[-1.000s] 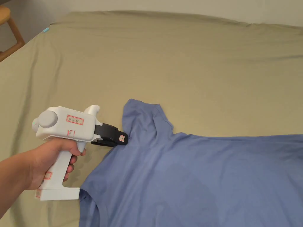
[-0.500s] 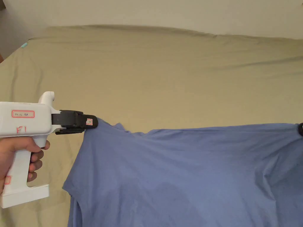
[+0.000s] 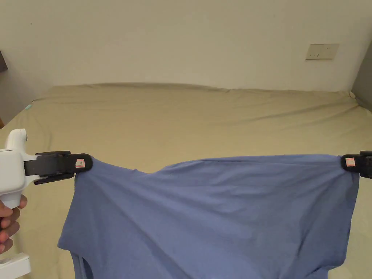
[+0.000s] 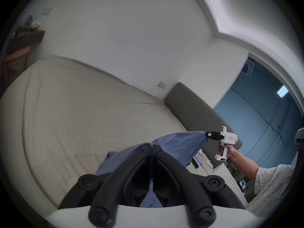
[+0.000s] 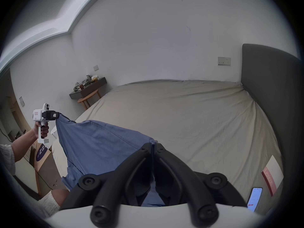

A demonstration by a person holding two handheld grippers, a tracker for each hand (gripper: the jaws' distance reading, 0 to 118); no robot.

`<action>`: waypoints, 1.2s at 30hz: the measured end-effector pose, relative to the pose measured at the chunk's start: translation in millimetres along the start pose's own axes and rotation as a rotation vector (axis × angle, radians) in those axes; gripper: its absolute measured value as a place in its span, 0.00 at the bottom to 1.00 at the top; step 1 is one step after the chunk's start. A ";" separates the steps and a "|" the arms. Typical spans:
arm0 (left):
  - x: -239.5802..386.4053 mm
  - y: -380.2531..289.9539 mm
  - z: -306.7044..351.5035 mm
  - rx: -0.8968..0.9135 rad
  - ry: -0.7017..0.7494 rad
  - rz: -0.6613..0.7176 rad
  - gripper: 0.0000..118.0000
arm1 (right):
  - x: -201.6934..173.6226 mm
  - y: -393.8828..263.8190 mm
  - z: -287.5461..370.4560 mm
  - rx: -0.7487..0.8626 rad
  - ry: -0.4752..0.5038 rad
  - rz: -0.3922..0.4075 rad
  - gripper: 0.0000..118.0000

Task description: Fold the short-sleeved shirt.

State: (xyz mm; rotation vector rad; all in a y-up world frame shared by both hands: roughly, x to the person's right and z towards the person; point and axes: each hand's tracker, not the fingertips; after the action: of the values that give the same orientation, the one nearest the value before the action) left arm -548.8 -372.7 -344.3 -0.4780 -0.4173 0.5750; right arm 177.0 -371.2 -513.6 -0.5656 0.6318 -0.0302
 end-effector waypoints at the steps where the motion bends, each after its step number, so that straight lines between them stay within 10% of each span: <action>1: 8.8 -1.5 10.4 0.008 -0.007 0.000 0.00 | -5.7 0.7 12.8 0.008 -0.001 0.000 0.01; 18: 126.8 13.6 139.1 0.137 -0.008 -0.131 0.00 | -76.9 26.5 166.0 0.183 -0.051 0.014 0.01; 36: 175.0 98.5 141.5 0.208 0.017 -0.204 0.00 | -93.0 119.0 186.1 0.270 -0.083 0.041 0.01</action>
State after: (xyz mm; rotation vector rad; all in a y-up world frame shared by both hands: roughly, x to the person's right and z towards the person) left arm -526.4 -151.2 -240.5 -0.2372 -0.3803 0.4116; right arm 190.1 -160.7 -399.9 -0.2909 0.5473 -0.0524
